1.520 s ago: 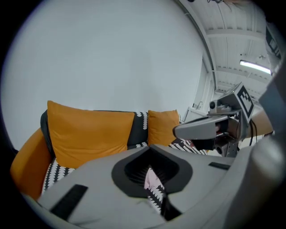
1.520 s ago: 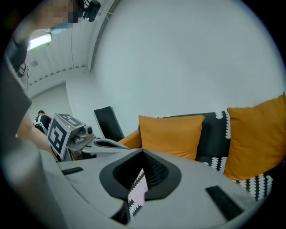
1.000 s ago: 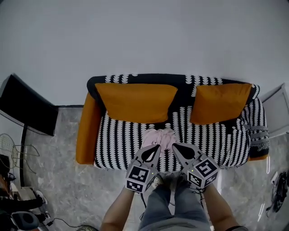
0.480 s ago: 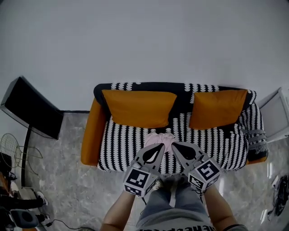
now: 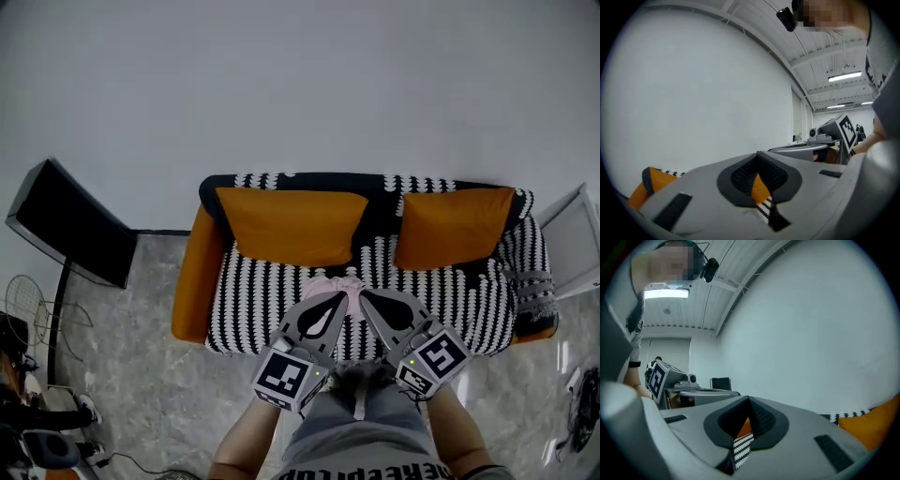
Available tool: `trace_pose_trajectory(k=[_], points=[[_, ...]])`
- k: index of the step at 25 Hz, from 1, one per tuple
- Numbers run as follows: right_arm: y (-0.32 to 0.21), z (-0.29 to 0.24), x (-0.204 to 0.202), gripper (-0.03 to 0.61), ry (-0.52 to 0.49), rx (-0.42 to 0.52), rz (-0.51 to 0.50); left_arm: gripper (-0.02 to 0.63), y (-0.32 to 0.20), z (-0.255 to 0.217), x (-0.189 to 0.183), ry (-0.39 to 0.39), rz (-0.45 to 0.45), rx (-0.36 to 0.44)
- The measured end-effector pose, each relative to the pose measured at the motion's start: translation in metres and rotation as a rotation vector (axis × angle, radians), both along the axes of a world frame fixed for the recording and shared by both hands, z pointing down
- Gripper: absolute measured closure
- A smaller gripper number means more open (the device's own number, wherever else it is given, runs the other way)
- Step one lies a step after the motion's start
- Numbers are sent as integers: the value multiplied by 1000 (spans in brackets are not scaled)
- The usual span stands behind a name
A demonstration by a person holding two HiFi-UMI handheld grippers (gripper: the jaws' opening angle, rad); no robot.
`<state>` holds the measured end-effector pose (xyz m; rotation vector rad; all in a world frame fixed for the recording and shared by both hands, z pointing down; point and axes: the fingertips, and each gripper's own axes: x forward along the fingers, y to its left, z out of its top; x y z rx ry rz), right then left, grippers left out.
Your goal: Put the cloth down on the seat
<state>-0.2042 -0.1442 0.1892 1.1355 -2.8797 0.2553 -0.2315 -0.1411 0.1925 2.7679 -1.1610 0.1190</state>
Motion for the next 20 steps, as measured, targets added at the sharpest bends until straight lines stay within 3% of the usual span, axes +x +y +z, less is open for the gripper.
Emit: trace_pose_trajectory(k=[4,10,20], points=[[-3,-6,3,571,-5,16,-5,583,-6,-4,2,-4,-7,49],[-9,-9,3,571,-6,18,-15,583,-10,-7,2,13,-26,-6],[-10,-6,3,571,-1,17,-30,583,-15,-4,0,25,-45,29]])
